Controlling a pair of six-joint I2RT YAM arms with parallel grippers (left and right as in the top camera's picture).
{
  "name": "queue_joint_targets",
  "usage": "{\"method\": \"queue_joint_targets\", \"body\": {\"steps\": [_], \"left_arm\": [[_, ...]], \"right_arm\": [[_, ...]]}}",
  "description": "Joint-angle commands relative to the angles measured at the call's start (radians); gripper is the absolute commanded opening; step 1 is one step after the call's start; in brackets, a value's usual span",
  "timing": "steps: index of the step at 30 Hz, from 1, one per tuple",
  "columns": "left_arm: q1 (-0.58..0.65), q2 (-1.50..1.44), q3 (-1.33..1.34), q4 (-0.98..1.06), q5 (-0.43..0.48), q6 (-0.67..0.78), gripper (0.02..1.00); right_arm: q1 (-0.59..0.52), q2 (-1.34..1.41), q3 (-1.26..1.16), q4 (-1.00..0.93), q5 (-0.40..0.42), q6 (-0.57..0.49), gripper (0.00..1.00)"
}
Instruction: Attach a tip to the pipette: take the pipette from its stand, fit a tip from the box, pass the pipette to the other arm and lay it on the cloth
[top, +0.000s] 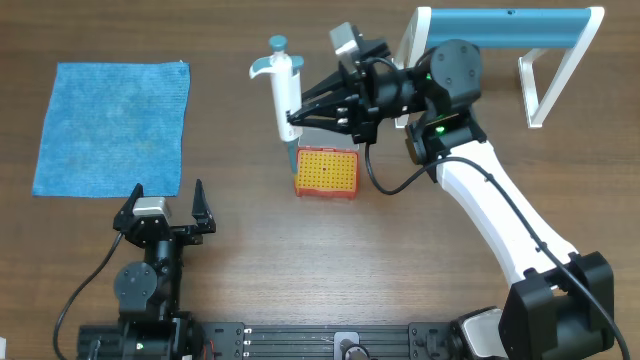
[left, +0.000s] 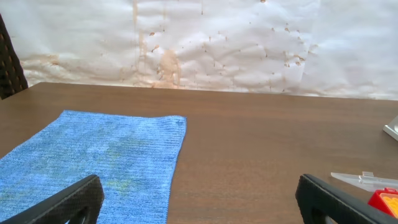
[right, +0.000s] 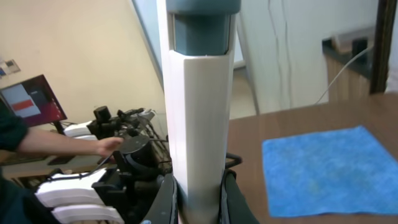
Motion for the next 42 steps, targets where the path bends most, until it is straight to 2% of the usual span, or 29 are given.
{"method": "queue_joint_targets", "body": {"steps": [1,4,5,7,8,9,10,12,14,18,21,23,29,32,37,39,42], "left_arm": [[0.002,-0.004,-0.002,-0.006,-0.016,-0.005,0.998],[0.002,-0.004,-0.002,-0.003,-0.016,-0.005,0.998],[0.002,-0.004,-0.002,0.008,0.021,-0.006,0.998],[0.002,-0.004,-0.002,0.044,0.207,-0.006,0.996],[0.002,-0.004,-0.002,0.072,0.336,-0.031,0.996],[0.002,-0.004,-0.002,0.138,0.502,-0.162,0.996],[0.002,-0.004,-0.002,0.184,0.589,-0.269,0.996],[0.002,-0.004,-0.002,0.238,0.722,-0.497,0.996],[0.002,-0.004,-0.002,0.248,0.838,-0.819,0.996],[0.002,-0.004,-0.002,0.412,0.666,-1.129,0.996],[0.002,-0.004,-0.001,0.644,0.439,-1.2,0.996],[0.002,-0.003,0.003,0.678,0.404,-1.22,0.996],[0.002,0.143,0.169,0.639,0.528,-1.269,0.998],[0.002,0.366,0.339,0.602,0.721,-1.213,0.998],[0.001,0.821,0.647,0.635,1.104,-1.144,0.998],[-0.034,0.962,0.72,0.71,1.155,-1.144,0.998],[-0.142,1.125,0.76,0.809,1.156,-1.098,1.0]], "right_arm": [[0.007,-0.007,0.027,-0.08,-0.002,0.022,0.077],[0.007,-0.007,0.027,-0.082,-0.002,0.022,0.077],[0.007,-0.006,0.027,-0.082,-0.002,0.022,0.077],[0.007,-0.006,0.027,-0.082,-0.002,0.022,0.077],[0.007,-0.006,0.027,-0.082,-0.002,0.022,0.077],[0.007,-0.006,0.027,-0.082,-0.003,0.023,0.077],[0.007,-0.006,0.027,-0.082,-0.006,0.023,0.077],[0.007,-0.006,0.027,-0.091,-0.006,0.023,0.077],[0.007,-0.006,0.027,-0.139,-0.006,0.022,0.082],[0.007,-0.006,0.027,-0.153,-0.045,0.023,0.077],[0.007,-0.006,0.027,-0.153,-0.082,0.023,0.077],[0.007,-0.006,0.027,-0.154,-0.093,0.023,0.077],[0.008,-0.006,0.027,-0.157,-0.118,0.023,0.077],[0.008,-0.006,0.027,-0.157,-0.12,0.023,0.077],[0.008,-0.006,0.027,-0.157,-0.122,0.022,0.077],[0.008,-0.006,0.027,-0.157,-0.122,0.022,0.077],[0.011,-0.006,0.027,-0.17,-0.122,0.023,0.077]]}}
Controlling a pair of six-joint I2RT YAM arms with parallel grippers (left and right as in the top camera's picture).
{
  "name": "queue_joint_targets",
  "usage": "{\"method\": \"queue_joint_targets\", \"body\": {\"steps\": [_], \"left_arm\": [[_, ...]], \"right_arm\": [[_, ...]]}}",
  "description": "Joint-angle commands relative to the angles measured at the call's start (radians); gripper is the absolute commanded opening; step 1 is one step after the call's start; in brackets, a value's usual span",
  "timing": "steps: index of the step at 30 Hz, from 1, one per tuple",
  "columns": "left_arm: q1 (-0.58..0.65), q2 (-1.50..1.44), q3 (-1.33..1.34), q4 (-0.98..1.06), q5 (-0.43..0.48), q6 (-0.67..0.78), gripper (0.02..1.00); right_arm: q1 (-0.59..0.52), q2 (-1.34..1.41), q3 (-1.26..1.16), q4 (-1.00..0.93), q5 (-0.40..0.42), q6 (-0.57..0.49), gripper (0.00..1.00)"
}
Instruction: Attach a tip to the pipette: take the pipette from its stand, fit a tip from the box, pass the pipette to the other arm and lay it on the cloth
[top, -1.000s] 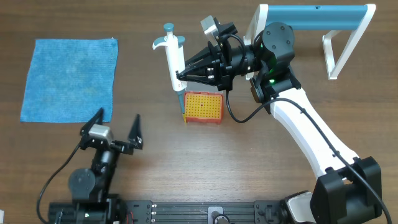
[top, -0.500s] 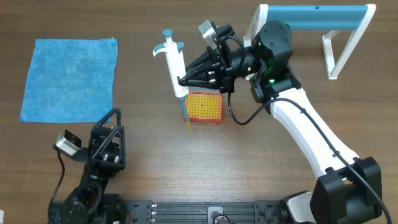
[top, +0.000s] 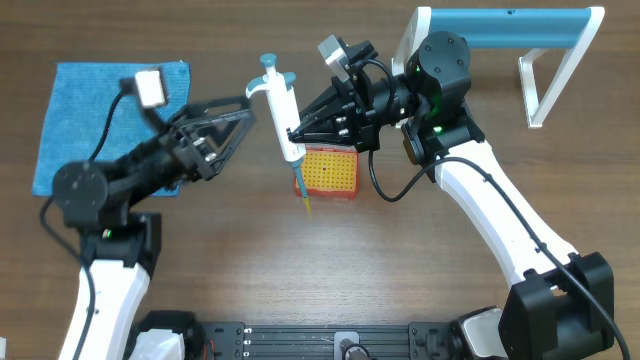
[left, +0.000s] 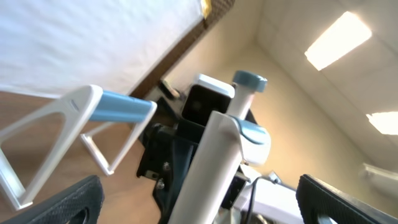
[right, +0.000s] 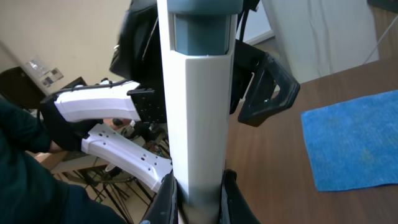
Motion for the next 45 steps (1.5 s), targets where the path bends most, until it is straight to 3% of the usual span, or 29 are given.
{"method": "queue_joint_targets", "body": {"steps": [1,3,7,14,22,29,36,40,45], "left_arm": [[-0.141,0.198,0.08,0.096,0.098,0.087,0.993],[-0.178,0.237,0.085,0.096,0.099,0.127,0.939],[-0.183,0.252,0.085,0.096,0.099,0.156,0.652],[-0.162,0.252,0.086,0.096,0.11,0.166,0.652],[-0.139,0.251,0.087,0.114,0.117,0.166,0.555],[-0.116,0.251,0.087,0.115,0.109,0.165,0.314],[-0.1,0.251,0.087,0.122,0.106,0.162,0.213],[-0.1,0.251,0.087,0.122,0.104,0.162,0.027],[-0.1,0.252,0.087,0.14,0.096,0.162,0.027]], "right_arm": [[0.008,-0.007,0.016,-0.025,-0.011,0.012,0.077],[0.013,-0.007,0.016,-0.049,-0.011,0.012,0.077],[0.014,-0.007,0.016,-0.053,-0.012,0.028,0.077],[0.014,-0.007,0.016,-0.156,-0.012,0.027,0.077],[0.018,-0.007,0.016,-0.19,-0.012,0.027,0.077],[0.029,-0.007,0.016,-0.189,-0.012,0.026,0.077],[0.03,-0.007,0.016,-0.189,-0.011,0.027,0.082],[0.03,-0.007,0.016,-0.189,-0.011,0.026,0.077],[0.03,-0.007,0.016,-0.189,-0.011,0.026,0.071]]}}
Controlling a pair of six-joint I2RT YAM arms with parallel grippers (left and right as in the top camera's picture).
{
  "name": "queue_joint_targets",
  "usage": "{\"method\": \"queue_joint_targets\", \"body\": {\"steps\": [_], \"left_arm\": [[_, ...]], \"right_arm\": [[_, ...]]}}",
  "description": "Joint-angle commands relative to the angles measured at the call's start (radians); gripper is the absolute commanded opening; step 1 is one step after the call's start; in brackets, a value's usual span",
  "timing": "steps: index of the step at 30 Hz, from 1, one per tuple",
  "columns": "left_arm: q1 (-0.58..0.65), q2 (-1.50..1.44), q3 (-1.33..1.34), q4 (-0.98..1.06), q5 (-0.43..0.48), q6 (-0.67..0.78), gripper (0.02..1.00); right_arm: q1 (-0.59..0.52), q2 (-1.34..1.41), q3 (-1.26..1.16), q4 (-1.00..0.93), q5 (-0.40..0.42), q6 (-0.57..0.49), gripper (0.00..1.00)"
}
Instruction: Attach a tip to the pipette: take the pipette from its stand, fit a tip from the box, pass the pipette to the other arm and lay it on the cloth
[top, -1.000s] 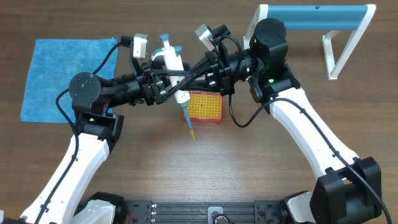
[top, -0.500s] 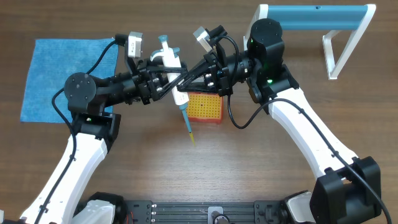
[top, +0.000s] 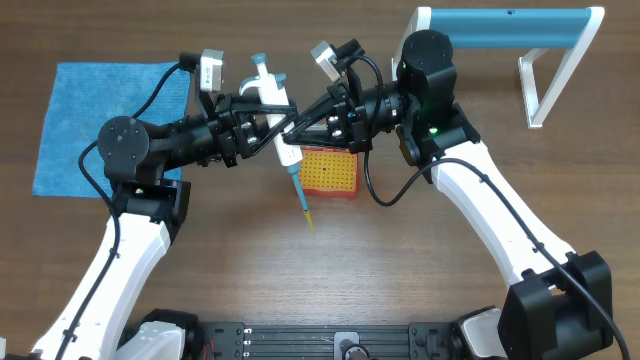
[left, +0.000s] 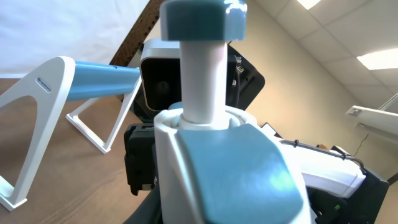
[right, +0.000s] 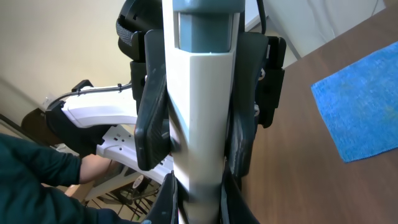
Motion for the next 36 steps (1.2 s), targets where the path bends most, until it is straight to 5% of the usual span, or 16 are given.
{"method": "queue_joint_targets", "body": {"steps": [1,4,5,7,9,13,16,21,25,30,36], "left_arm": [[0.021,0.001,0.014,0.032,-0.032,-0.005,0.027],[0.021,0.001,0.014,0.055,-0.031,-0.005,0.027],[0.021,0.0,0.014,0.055,-0.031,-0.005,0.027],[0.021,0.001,0.014,0.055,-0.031,-0.005,0.027],[0.021,0.0,0.014,0.055,-0.031,-0.005,0.029],[0.021,0.0,0.014,0.055,-0.032,-0.004,0.027],[0.021,0.001,0.014,0.05,-0.043,0.01,0.027],[0.021,0.001,0.014,-0.171,-0.08,0.134,0.027],[0.02,0.001,0.014,-0.546,-0.207,0.273,0.027],[0.018,-0.002,0.079,-0.773,-0.294,0.269,0.027],[0.023,0.003,0.524,-1.503,-0.551,0.523,0.025]], "right_arm": [[0.009,-0.009,0.016,0.012,-0.055,-0.011,0.108],[0.009,-0.009,0.016,0.012,-0.055,-0.011,0.167],[0.009,-0.009,0.016,0.012,-0.055,-0.011,0.329],[0.009,-0.009,0.016,0.012,-0.055,-0.011,0.428],[0.009,-0.009,0.016,0.013,-0.055,-0.011,0.776],[-0.011,-0.01,0.016,0.039,-0.055,-0.006,0.794],[-0.078,-0.011,0.016,0.129,-0.056,0.105,0.798],[-0.228,-0.053,0.016,0.172,-0.056,0.123,0.801],[-0.363,-0.068,0.016,0.19,-0.056,0.077,0.805],[-0.51,-0.068,0.016,0.194,-0.056,-0.005,0.805],[-0.669,-0.068,0.016,0.348,-0.055,-0.005,0.807]]}}
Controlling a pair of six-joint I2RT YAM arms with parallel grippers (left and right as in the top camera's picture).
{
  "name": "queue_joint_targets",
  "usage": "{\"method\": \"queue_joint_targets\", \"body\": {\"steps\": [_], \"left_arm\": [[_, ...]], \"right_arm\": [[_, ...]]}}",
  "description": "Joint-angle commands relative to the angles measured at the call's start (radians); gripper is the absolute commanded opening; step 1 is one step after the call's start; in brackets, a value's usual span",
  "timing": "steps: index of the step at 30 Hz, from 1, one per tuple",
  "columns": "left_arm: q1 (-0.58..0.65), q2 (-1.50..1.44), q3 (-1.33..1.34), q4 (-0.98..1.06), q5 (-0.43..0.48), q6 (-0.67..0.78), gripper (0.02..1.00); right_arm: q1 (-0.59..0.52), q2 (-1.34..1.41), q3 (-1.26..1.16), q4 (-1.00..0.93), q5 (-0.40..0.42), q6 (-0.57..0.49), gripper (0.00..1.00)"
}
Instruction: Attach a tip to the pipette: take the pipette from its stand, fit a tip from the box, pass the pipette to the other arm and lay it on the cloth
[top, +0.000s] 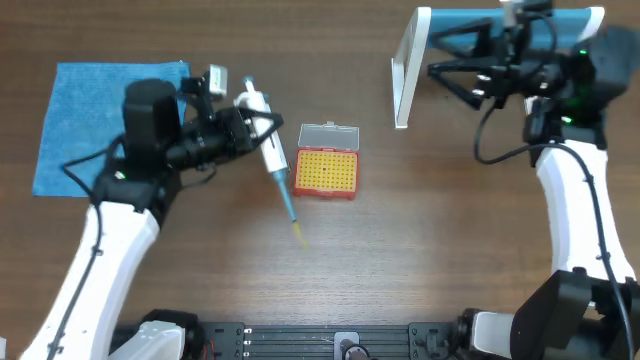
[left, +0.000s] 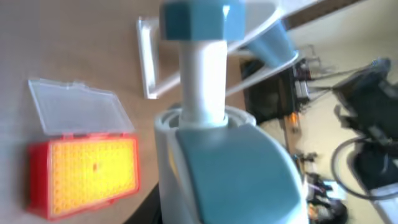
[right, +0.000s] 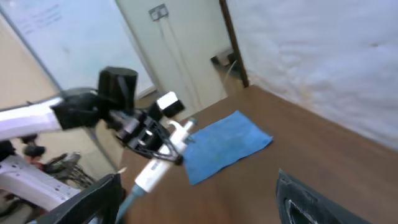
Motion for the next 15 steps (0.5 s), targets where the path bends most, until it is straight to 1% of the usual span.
{"method": "queue_joint_targets", "body": {"steps": [1,2,3,5,6,8,9,11,13,15], "left_arm": [[0.016,0.0,0.369,-0.436,-0.242,0.211,0.025],[0.035,0.014,0.461,-0.571,-0.279,0.23,0.025],[0.05,0.026,0.518,-0.649,-0.281,0.254,0.027],[0.063,0.051,0.602,-0.75,-0.299,0.263,0.027],[0.062,0.072,0.653,-0.798,-0.307,0.282,0.027],[0.062,0.116,0.733,-0.862,-0.322,0.298,0.025],[0.062,0.151,0.788,-0.906,-0.33,0.316,0.025],[0.061,0.229,0.9,-0.999,-0.354,0.35,0.027],[0.061,0.286,0.969,-1.074,-0.39,0.389,0.025],[0.063,0.347,1.029,-1.162,-0.446,0.436,0.025]], "right_arm": [[-0.111,-0.017,0.014,0.068,-0.006,-0.018,0.807],[-0.179,-0.017,0.014,0.067,0.003,-0.032,0.805],[-0.239,-0.016,0.014,0.067,0.017,-0.054,0.805],[-0.336,-0.016,0.014,0.066,0.062,-0.056,0.805],[-0.404,-0.016,0.014,0.067,0.085,-0.056,0.805],[-0.488,-0.018,0.014,0.067,0.11,-0.055,0.805],[-0.512,-0.026,0.014,0.067,0.113,-0.055,0.805],[-0.51,-0.071,0.014,0.066,0.114,-0.055,0.805],[-0.508,-0.129,0.014,0.064,0.14,-0.054,0.805],[-0.512,-0.217,0.014,0.01,0.238,-0.055,0.805]]}}
